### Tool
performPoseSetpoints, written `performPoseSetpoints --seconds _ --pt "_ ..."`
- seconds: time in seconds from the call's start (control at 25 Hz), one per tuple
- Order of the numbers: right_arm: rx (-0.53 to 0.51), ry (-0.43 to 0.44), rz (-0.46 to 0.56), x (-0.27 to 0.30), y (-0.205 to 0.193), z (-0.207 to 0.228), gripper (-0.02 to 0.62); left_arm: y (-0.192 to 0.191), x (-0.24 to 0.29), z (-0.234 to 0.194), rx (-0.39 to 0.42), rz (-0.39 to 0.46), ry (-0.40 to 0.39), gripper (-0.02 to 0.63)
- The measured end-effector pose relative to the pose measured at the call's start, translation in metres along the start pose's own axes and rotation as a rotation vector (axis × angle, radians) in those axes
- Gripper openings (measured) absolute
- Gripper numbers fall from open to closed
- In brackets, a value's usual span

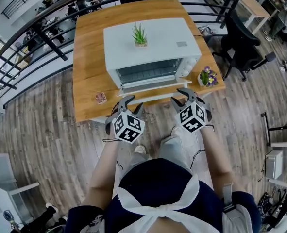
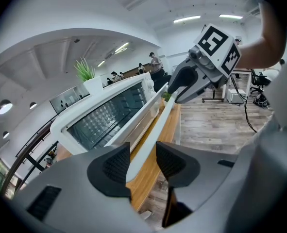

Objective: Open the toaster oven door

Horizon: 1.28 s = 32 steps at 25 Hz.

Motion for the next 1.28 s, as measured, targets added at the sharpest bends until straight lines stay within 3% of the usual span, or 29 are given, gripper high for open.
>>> performPoseSetpoints --seconds 1.0,1.28 --pt "-0.005 0.014 -0.058 -0.005 -0.018 -0.025 0.178 -0.016 -0.002 0.024 0.039 -0.042 -0.057 0.161" --pt "-0.019 -0.038 -0.061 -0.020 -0.022 -0.022 0.170 -0.018 -0.002 0.028 0.051 -0.041 -0.053 0.161"
Point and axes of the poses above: the fingertips, and each gripper's own axes: x forward along the fingers, z to its right, y out of its top, the point moved 9 cm from there along -x, backward along the fingers, and after that the axes turned 1 degree about z, right-handed, at the moved point
